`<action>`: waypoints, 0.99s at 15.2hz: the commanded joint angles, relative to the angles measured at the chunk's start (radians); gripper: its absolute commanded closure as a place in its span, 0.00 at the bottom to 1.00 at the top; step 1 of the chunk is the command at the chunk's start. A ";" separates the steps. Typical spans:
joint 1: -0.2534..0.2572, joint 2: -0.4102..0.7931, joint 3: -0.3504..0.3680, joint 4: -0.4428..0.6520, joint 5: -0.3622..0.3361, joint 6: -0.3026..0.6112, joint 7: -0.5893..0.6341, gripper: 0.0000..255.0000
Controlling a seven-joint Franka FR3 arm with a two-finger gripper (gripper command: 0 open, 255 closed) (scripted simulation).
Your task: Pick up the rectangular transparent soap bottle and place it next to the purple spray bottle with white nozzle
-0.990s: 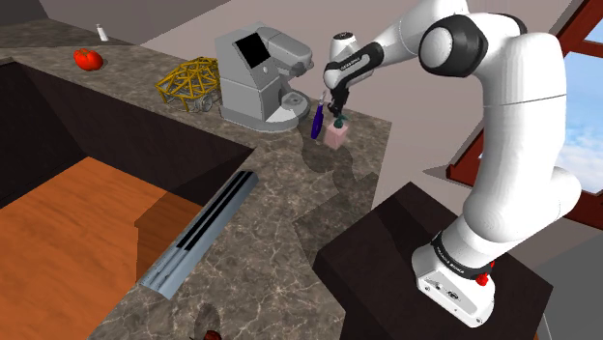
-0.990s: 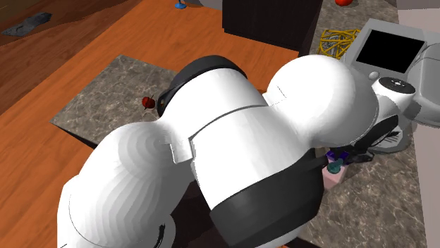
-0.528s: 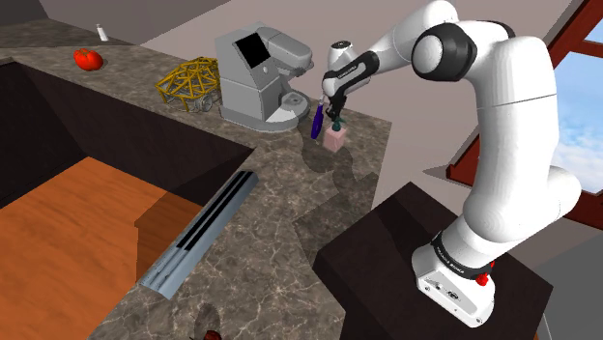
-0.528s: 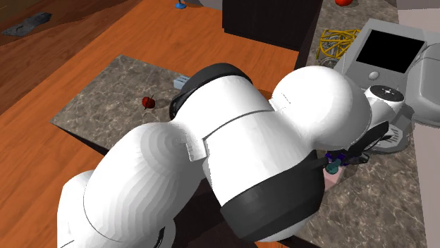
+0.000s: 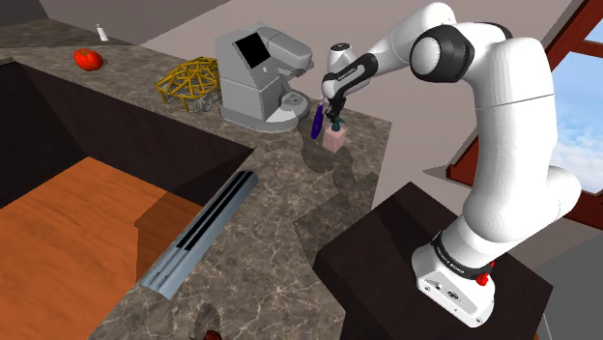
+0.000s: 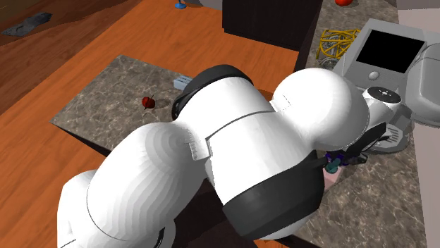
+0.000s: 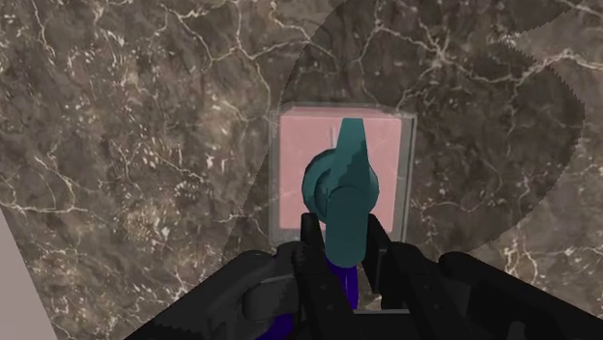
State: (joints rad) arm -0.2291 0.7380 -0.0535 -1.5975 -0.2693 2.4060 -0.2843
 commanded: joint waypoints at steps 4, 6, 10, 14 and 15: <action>-0.004 0.013 0.000 -0.006 0.001 -0.003 -0.003 0.00; -0.003 0.009 0.000 -0.011 0.001 -0.002 -0.002 0.00; 0.009 -0.069 0.006 -0.031 0.006 -0.062 -0.003 0.00; 0.012 -0.087 0.008 -0.034 0.007 -0.078 -0.004 0.00; 0.012 -0.087 0.008 -0.034 0.007 -0.078 -0.004 0.00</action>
State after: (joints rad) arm -0.2179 0.6523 -0.0460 -1.6305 -0.2621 2.3290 -0.2884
